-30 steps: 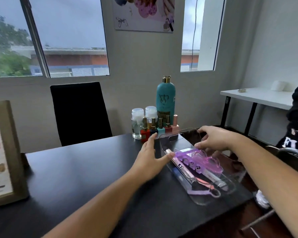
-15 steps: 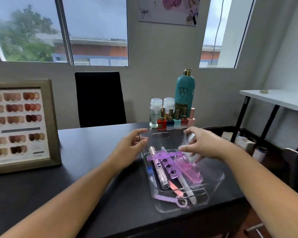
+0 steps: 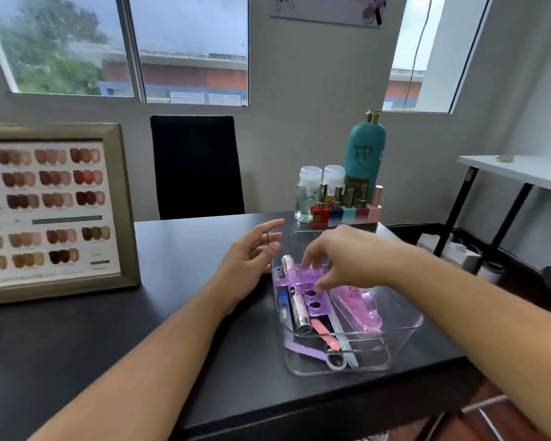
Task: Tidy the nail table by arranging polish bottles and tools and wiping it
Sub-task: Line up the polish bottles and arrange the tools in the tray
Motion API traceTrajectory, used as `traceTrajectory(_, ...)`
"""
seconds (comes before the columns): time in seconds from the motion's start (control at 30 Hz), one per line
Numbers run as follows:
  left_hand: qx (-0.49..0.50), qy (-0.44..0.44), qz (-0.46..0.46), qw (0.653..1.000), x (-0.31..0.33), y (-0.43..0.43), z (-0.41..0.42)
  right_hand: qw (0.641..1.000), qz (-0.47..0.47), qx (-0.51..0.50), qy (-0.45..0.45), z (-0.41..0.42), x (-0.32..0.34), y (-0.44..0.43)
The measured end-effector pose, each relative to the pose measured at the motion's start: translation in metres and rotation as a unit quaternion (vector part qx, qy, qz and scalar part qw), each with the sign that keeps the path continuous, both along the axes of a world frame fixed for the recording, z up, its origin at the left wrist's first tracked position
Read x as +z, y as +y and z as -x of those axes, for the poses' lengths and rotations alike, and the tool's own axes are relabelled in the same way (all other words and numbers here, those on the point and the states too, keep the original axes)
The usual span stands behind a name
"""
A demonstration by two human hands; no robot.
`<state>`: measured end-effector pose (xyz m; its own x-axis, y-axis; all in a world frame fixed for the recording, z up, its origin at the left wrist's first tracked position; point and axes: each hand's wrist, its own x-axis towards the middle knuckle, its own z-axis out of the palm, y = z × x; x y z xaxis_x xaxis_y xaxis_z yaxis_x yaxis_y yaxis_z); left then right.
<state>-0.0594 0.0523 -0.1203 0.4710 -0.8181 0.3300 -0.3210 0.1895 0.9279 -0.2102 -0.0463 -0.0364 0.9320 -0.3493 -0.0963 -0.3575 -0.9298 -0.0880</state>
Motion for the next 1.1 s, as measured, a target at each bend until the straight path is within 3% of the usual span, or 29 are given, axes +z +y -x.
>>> traceTrajectory(0.23,-0.009,0.007,0.004,1.0,-0.002,0.0,-0.002,1.0,0.016,-0.004,-0.001,-0.013,-0.005,-0.002)
traceTrajectory(0.47,-0.016,0.018,0.005,1.0,-0.003,-0.002,-0.004,0.991,-0.099,-0.021,-0.085,0.01,0.024,-0.004)
traceTrajectory(0.6,-0.01,0.014,0.006,1.0,-0.003,-0.001,-0.003,0.972,-0.235,-0.017,0.002,0.028,0.024,0.004)
traceTrajectory(0.7,-0.008,0.015,0.003,1.0,-0.003,-0.001,-0.003,0.963,-0.264,-0.023,0.046,0.034,0.019,0.007)
traceTrajectory(0.83,-0.008,0.012,-0.001,1.0,-0.003,-0.001,-0.003,0.995,-0.08,-0.043,-0.045,0.03,0.025,0.001)
traceTrajectory(0.9,-0.01,0.011,-0.003,1.0,-0.003,0.0,-0.003,0.998,-0.006,-0.058,-0.026,0.027,0.025,0.002)
traceTrajectory(1.1,-0.01,0.013,0.001,1.0,-0.002,0.0,-0.002,0.995,0.038,-0.074,0.046,0.021,0.011,0.007)
